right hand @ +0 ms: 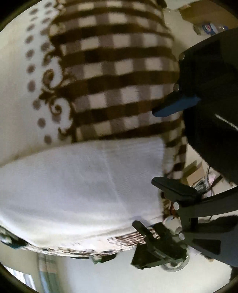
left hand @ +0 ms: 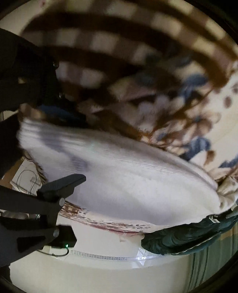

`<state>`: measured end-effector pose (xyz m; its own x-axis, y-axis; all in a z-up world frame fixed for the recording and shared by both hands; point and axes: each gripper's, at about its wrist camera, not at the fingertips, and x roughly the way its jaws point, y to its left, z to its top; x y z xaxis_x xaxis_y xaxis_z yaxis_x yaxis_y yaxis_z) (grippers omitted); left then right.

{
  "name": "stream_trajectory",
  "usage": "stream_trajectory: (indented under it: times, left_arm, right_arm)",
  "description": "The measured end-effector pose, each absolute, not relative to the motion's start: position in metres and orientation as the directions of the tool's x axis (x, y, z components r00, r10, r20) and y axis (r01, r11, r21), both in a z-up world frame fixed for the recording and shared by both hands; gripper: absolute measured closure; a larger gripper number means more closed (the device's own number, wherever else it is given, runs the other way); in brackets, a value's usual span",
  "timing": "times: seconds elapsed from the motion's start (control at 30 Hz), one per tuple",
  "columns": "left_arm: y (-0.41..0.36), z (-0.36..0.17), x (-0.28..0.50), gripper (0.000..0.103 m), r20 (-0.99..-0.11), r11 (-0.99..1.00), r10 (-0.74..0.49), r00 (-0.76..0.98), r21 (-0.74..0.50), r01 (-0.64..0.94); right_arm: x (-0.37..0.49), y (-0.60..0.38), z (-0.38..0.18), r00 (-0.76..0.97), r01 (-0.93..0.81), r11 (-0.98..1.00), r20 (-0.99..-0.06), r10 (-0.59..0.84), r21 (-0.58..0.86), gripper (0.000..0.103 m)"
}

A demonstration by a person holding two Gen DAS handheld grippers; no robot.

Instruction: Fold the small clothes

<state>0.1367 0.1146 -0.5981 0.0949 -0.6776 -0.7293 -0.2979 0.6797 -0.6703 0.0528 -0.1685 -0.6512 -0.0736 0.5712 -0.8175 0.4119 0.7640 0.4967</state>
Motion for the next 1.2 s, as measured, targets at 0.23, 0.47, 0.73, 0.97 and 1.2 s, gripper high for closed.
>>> stream_trajectory:
  times: [0.23,0.47,0.73,0.97,1.2]
  left_arm:
    - [0.095,-0.576,0.139,0.094,-0.808,0.794,-0.582,0.088,-0.588,-0.154]
    - [0.113,-0.544,0.138,0.094,-0.764,0.729,-0.624,0.162,-0.645,-0.230]
    - [0.106,-0.474,0.191,0.094,-0.575,0.531,-0.746,0.336,-0.818,-0.222]
    - [0.088,-0.461,0.327,0.094,-0.507,0.470,-0.728,0.462,-0.859,-0.204]
    - [0.098,-0.512,0.448,0.089,-0.570,0.476,-0.658,0.491,-0.821,-0.315]
  right_arm:
    - [0.053,-0.161,-0.672,0.004,0.513,0.625,-0.730,0.683,0.588,0.080]
    - [0.048,-0.178,-0.628,0.093,0.506,0.563,-0.690,0.718,0.654,0.089]
    - [0.106,-0.200,-0.536,0.234,0.397,0.548,-0.658,0.716,0.736,0.089]
    - [0.256,-0.209,-0.502,0.374,0.254,0.601,-0.650,0.662,0.758,0.089]
    - [0.427,-0.200,-0.535,0.375,0.214,0.647,-0.673,0.637,0.732,0.089]
